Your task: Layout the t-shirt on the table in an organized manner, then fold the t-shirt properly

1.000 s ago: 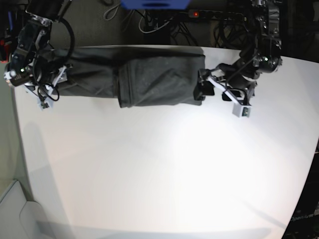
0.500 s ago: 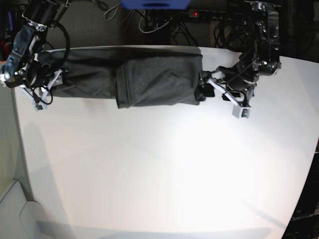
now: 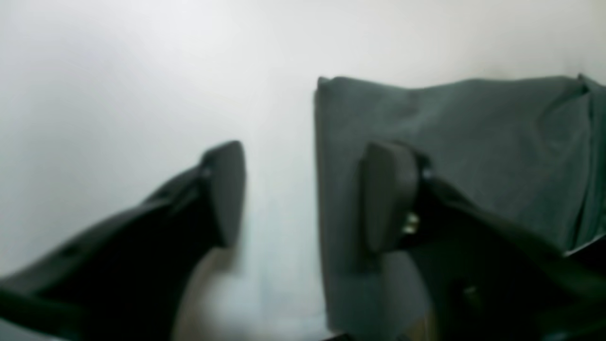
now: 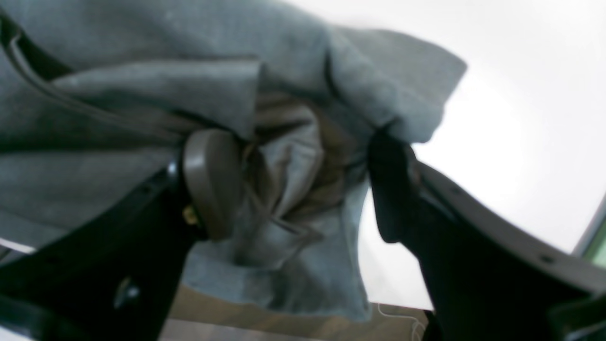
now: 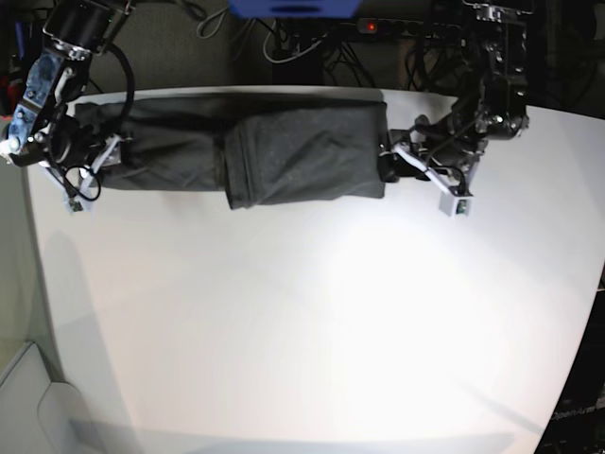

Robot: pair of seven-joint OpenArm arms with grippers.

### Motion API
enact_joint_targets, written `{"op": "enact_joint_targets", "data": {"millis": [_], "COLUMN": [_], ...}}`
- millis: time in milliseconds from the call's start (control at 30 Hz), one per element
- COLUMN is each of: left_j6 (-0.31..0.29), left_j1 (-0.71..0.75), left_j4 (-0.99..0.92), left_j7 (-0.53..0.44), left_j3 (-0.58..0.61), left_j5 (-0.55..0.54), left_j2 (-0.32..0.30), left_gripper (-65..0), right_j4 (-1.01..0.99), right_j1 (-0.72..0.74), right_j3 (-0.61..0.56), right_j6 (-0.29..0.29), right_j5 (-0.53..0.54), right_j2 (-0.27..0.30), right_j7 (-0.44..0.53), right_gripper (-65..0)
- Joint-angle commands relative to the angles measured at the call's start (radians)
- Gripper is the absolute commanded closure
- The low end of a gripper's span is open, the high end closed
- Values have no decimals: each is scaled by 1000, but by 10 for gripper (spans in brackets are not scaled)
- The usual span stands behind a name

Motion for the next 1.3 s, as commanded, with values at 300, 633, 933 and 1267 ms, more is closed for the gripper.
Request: {"op": "enact_joint_targets", "data": {"millis": [300,633,933,1267], "left_j6": [0,0,0,0], "left_j1": [-14,-48,-45,-40], "left_j4": [-44,-168,-185,-185], "left_j7": [-13,-15,-16,-13], "left_j3": [-2,4,4,5], "left_j5": [-14,-12,-14,-14], "left_j2": [-2,5,7,7], "left_gripper": [-14,-14,-14,-14], "right_j4": [-29,-15,235,451], "right_j1": [-12,-17,-81,-121], "right_j3": [-18,-21,-19,-136], "right_j6": [4,4,4,4], "right_j5": [19,19,17,19], "right_j2": [-22,-19,-40,-76], "right_j7": [-36,-39,-40,-40], "right_gripper": [-2,0,0,0]}}
